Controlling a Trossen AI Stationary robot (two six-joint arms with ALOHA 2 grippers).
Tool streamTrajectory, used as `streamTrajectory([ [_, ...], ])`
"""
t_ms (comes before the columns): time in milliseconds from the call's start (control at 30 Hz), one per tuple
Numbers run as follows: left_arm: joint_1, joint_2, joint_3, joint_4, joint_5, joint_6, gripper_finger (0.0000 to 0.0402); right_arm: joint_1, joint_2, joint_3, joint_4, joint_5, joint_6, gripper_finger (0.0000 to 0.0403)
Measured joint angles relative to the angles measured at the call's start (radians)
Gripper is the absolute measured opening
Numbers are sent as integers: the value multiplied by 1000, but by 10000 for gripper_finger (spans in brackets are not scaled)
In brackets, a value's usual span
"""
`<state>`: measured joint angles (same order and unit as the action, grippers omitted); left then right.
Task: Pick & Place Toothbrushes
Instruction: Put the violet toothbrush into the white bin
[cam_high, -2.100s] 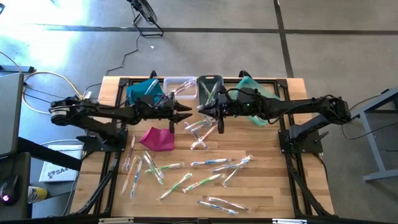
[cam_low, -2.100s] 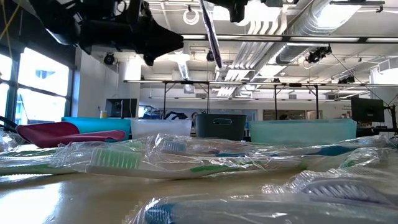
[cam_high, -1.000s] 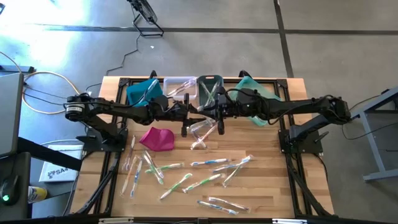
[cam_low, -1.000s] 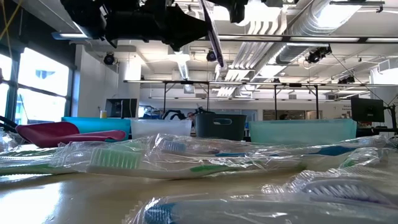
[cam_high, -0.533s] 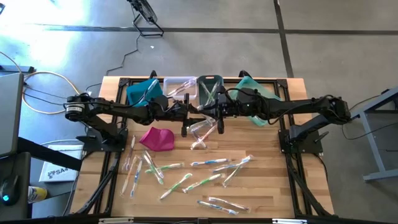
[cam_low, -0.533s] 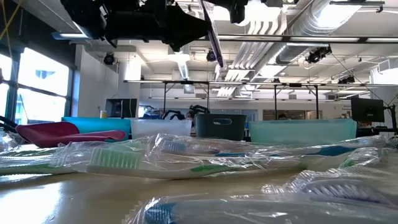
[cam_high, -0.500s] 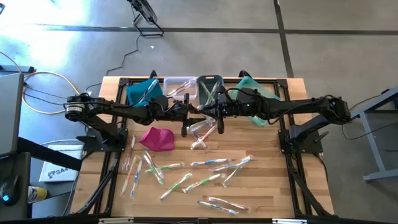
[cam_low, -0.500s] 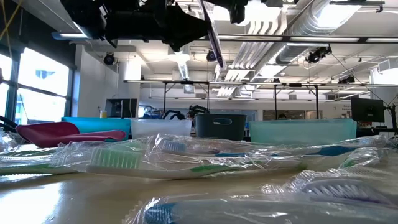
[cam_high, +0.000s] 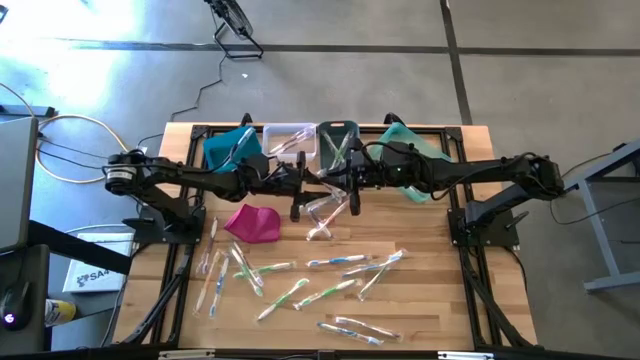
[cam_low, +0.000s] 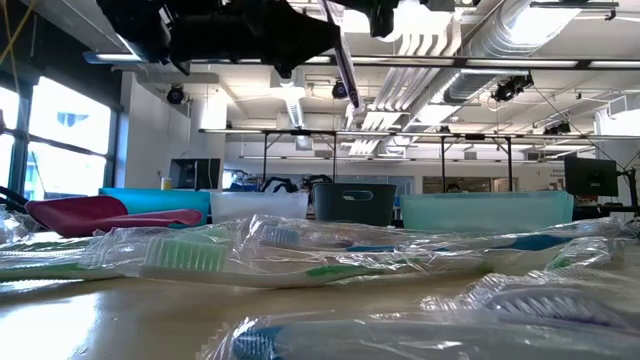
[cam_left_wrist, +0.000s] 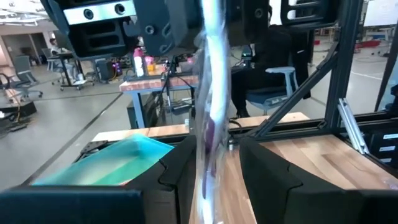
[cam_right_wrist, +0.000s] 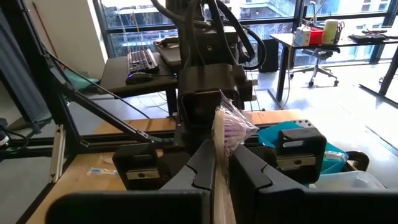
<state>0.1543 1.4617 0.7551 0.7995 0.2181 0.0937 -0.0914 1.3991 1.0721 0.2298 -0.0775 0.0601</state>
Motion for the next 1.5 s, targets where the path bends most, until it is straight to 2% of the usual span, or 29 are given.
streamTrajectory([
  [233,0,61,0,73,-1,-31,120,0,0,0,4,0,0,15],
  [700,2,63,0,67,-1,-47,117,0,0,0,3,0,0,15],
  [1100,2,63,0,65,-1,-64,24,0,0,0,2,0,0,15],
  [1300,2,63,0,62,0,-71,16,0,0,0,-10,-2,0,20],
  [1500,2,63,0,59,0,-76,14,0,0,0,-16,27,19,67],
])
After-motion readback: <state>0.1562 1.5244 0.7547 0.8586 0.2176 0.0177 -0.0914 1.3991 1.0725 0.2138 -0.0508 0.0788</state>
